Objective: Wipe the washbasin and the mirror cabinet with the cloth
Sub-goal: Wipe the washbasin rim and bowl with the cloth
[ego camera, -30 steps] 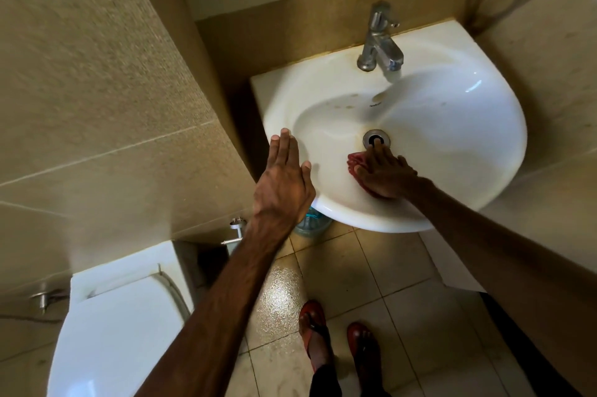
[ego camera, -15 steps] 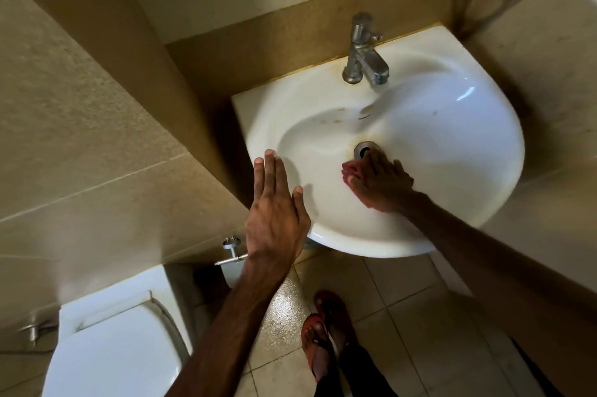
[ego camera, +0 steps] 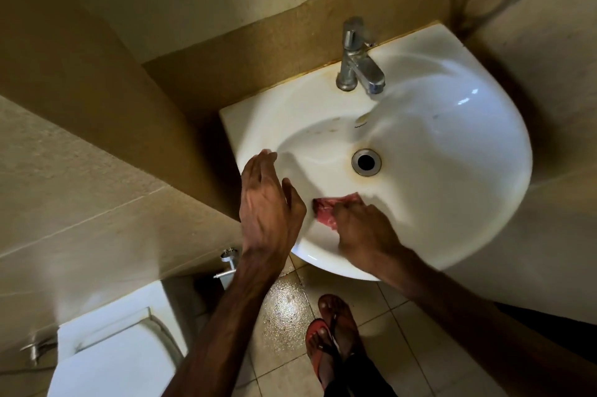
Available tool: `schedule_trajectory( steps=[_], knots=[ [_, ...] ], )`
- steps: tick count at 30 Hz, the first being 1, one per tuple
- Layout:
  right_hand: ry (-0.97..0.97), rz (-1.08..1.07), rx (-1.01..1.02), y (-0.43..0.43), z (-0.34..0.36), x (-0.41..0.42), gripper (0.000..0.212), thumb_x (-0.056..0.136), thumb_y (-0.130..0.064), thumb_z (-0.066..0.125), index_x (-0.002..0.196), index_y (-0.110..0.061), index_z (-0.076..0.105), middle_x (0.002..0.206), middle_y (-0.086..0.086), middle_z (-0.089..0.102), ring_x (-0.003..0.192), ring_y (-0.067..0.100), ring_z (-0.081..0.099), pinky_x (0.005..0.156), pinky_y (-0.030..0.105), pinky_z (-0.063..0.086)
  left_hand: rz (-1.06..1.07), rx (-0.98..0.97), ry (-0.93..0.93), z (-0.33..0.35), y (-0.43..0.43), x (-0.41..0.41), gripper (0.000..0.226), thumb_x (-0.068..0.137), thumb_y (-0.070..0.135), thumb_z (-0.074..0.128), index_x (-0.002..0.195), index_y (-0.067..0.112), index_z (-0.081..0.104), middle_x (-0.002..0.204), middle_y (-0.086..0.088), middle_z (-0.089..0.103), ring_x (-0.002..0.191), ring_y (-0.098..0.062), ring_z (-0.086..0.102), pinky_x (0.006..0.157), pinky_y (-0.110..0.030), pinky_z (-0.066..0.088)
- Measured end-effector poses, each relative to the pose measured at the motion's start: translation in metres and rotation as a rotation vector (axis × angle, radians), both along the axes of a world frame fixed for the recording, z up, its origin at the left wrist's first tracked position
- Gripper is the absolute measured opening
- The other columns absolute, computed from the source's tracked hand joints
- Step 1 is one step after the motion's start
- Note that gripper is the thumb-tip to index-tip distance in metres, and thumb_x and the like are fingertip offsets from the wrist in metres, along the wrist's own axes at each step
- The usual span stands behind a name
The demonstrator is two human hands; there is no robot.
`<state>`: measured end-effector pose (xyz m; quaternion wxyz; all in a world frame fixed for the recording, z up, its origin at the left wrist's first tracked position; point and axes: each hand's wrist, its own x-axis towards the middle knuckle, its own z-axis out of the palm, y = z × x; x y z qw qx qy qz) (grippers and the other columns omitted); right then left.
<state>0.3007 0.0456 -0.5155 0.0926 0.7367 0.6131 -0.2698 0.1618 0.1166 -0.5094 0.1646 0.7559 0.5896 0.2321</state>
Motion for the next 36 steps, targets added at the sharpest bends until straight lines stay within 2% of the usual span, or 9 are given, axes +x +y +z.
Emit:
schedule_trajectory(
  steps=[5, 8, 12, 16, 18, 20, 26, 31, 36],
  knots=[
    [0.188, -0.118, 0.339, 0.030, -0.028, -0.003, 0.061, 0.091, 0.001, 0.054, 0.145, -0.026, 0.053, 0.141, 0.002, 0.059, 0.126, 0.025, 0.059, 0.098, 0.034, 0.047, -0.064, 0.043, 0.064, -0.010, 0.036, 0.007, 0.061, 0.081, 0.000, 0.047, 0.141, 0.003, 0.051, 0.147, -0.011, 0.053, 0.144, -0.024, 0.041, 0.120, -0.018, 0.023],
    [0.457, -0.653, 0.622, 0.065, -0.052, 0.020, 0.052, 0.093, 0.006, 0.052, 0.140, -0.012, 0.064, 0.137, 0.000, 0.067, 0.122, 0.016, 0.059, 0.105, 0.020, 0.041, -0.067, 0.065, 0.065, -0.012, 0.056, 0.005, 0.070, 0.078, -0.013, 0.055, 0.146, 0.002, 0.047, 0.149, -0.012, 0.051, 0.145, -0.024, 0.039, 0.119, -0.014, 0.018],
    [1.012, -1.402, 0.810, 0.084, -0.062, 0.031, 0.045, 0.097, -0.037, 0.053, 0.134, -0.015, 0.064, 0.117, 0.017, 0.073, 0.094, 0.033, 0.069, 0.086, 0.053, 0.061, -0.058, 0.085, 0.014, -0.017, 0.075, -0.002, 0.066, 0.078, -0.017, 0.055, 0.142, 0.001, 0.051, 0.149, -0.016, 0.051, 0.144, -0.029, 0.042, 0.123, -0.028, 0.027],
    [1.132, -1.381, 1.006, 0.097, -0.076, 0.033, 0.058, 0.094, -0.032, 0.047, 0.150, -0.043, 0.047, 0.150, 0.004, 0.059, 0.114, 0.033, 0.054, 0.103, 0.060, 0.047, -0.067, 0.120, -0.028, -0.025, 0.079, -0.004, 0.058, 0.083, -0.015, 0.048, 0.138, -0.001, 0.055, 0.149, -0.017, 0.052, 0.143, -0.031, 0.044, 0.122, -0.040, 0.035],
    [1.122, -1.466, 0.956, 0.113, -0.058, 0.028, 0.058, 0.100, -0.019, 0.040, 0.150, -0.049, 0.042, 0.143, 0.002, 0.062, 0.099, 0.022, 0.055, 0.079, 0.037, 0.054, -0.062, 0.136, -0.100, -0.027, 0.078, -0.005, 0.056, 0.085, -0.010, 0.040, 0.137, -0.002, 0.056, 0.147, -0.017, 0.054, 0.142, -0.031, 0.046, 0.120, -0.042, 0.037],
    [1.206, -1.543, 0.963, 0.127, -0.044, 0.014, 0.065, 0.102, -0.013, 0.036, 0.159, -0.044, 0.031, 0.131, 0.011, 0.056, 0.096, 0.024, 0.054, 0.068, 0.032, 0.054, -0.047, 0.127, -0.163, -0.030, 0.079, -0.007, 0.057, 0.084, -0.005, 0.036, 0.135, -0.002, 0.058, 0.147, -0.016, 0.055, 0.141, -0.029, 0.048, 0.119, -0.043, 0.038],
    [0.974, -1.298, 0.860, 0.120, -0.015, -0.056, 0.068, 0.095, -0.021, 0.052, 0.157, -0.011, 0.028, 0.132, 0.022, 0.059, 0.108, 0.042, 0.066, 0.103, 0.062, 0.050, -0.058, 0.099, -0.415, -0.033, 0.078, -0.015, 0.058, 0.081, -0.011, 0.038, 0.136, -0.006, 0.056, 0.142, -0.017, 0.058, 0.137, -0.027, 0.053, 0.119, -0.040, 0.038],
    [0.719, -0.715, 0.631, 0.075, -0.002, -0.084, 0.081, 0.091, 0.009, 0.060, 0.162, -0.020, 0.035, 0.133, 0.002, 0.068, 0.103, 0.016, 0.068, 0.087, 0.018, 0.047, -0.024, 0.042, -0.513, -0.033, 0.075, -0.014, 0.042, 0.102, 0.000, 0.042, 0.143, 0.004, 0.053, 0.146, -0.007, 0.057, 0.138, -0.018, 0.052, 0.114, -0.042, 0.043],
    [0.650, -0.736, 0.673, 0.091, -0.004, -0.085, 0.084, 0.093, 0.007, 0.059, 0.165, -0.016, 0.022, 0.153, 0.012, 0.056, 0.133, 0.029, 0.061, 0.116, 0.032, 0.043, -0.028, 0.020, -0.494, -0.037, 0.078, -0.015, 0.040, 0.103, 0.009, 0.045, 0.142, 0.008, 0.054, 0.145, -0.004, 0.058, 0.137, -0.015, 0.053, 0.113, -0.042, 0.044]
  ],
)
